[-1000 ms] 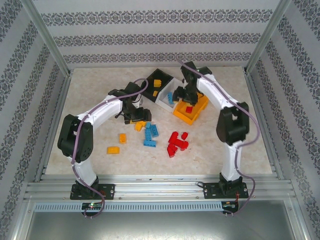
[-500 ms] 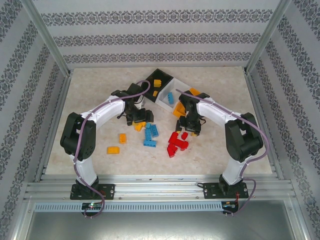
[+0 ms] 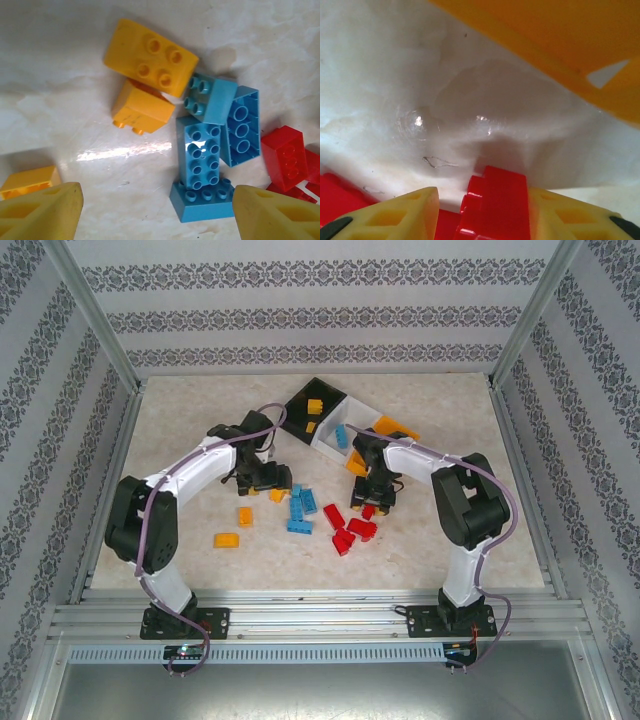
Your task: Sort the legos into containers by color
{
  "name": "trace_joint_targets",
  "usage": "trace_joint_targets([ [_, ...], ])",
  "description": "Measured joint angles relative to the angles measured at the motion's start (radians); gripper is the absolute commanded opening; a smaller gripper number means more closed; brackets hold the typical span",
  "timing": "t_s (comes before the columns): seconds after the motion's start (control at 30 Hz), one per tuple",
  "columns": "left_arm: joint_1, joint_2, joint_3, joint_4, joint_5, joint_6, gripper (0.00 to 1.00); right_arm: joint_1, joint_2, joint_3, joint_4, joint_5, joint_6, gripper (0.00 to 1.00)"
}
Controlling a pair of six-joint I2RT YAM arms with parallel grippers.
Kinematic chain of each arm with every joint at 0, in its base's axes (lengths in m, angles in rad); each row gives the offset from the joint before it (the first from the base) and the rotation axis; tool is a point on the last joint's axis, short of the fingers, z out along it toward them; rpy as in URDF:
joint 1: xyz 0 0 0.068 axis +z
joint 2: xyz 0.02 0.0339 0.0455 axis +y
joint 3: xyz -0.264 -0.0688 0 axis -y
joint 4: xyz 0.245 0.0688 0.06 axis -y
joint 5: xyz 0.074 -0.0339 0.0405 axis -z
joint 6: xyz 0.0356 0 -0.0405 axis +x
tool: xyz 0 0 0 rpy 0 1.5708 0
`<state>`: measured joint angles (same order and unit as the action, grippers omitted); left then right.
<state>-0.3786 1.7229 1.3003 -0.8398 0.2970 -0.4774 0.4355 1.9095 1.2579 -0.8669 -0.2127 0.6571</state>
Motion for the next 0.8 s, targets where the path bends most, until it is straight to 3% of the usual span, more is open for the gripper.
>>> trace_joint_targets([
  [0.2,0.033,-0.04,-0.044,-0.004,-0.011,0.003,0.79,-0.018,0.0,0.003,-0.002,-0.006,0.0,0.24],
  [0.43,0.08,-0.116,-0.125,-0.01,-0.016,0.007,0.79,-0.026,-0.015,0.071,-0.065,-0.001,-0.005,0.23],
  [0.8,0.188,-0.264,-0.283,-0.043,-0.013,0.002,0.85,-0.164,-0.064,0.462,-0.154,0.065,-0.063,0.24],
])
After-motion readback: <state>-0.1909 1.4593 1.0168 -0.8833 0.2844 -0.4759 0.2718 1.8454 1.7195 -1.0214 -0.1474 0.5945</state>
